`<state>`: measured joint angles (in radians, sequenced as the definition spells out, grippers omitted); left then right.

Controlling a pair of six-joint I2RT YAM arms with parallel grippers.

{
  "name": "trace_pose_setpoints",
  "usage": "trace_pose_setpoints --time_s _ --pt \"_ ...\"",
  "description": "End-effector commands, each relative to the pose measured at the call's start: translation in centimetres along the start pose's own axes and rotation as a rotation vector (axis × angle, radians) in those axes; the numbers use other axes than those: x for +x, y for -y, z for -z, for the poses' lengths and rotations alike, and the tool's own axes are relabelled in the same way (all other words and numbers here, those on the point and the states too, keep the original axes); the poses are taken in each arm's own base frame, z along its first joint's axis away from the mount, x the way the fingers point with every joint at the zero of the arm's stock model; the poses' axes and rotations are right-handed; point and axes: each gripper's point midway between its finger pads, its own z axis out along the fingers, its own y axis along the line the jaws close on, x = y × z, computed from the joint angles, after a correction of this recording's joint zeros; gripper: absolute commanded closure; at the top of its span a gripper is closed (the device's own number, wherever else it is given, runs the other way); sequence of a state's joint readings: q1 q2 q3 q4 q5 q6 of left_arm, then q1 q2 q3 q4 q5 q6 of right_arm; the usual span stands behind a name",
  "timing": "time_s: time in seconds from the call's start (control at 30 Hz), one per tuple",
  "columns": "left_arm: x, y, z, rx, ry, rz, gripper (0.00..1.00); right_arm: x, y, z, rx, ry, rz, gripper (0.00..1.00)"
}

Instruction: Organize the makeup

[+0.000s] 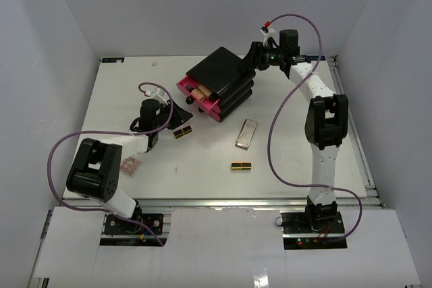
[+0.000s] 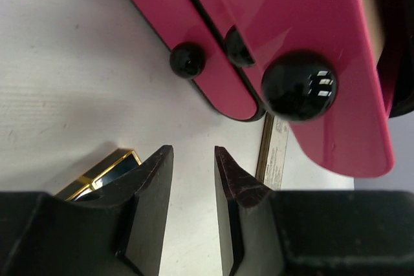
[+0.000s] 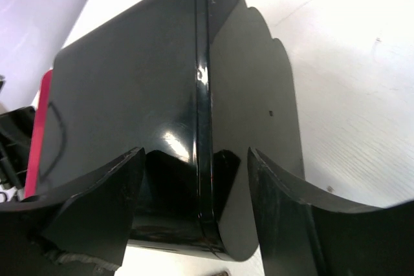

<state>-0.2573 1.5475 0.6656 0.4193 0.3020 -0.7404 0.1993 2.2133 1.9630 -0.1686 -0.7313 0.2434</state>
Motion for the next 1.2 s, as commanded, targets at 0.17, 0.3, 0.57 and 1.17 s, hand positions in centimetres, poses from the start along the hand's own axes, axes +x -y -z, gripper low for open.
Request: trace_pose_setpoints --time_s 0.17,0.3,0.57,1.17 --pt "-4.0 4.4 -2.1 0.125 0.04 -0.052 0.58 -0.4 -2.4 -1.4 -0.107 0.0 0.034 0.33" --pt "-4.2 5.4 -3.0 0.147 0.025 -0.061 0.59 0.3 -3.0 -2.2 -0.12 -0.015 0.037 0.33" --pt "-4.3 6.9 -5.0 0.174 -0.003 -0.074 0.59 1.8 -4.8 -4.0 -0.15 -0.056 0.065 0.33" --pt "-4.4 7.1 -1.9 0.149 0.063 -0.108 0.55 -1.6 -4.4 -0.8 -0.094 0.003 0.134 0.22"
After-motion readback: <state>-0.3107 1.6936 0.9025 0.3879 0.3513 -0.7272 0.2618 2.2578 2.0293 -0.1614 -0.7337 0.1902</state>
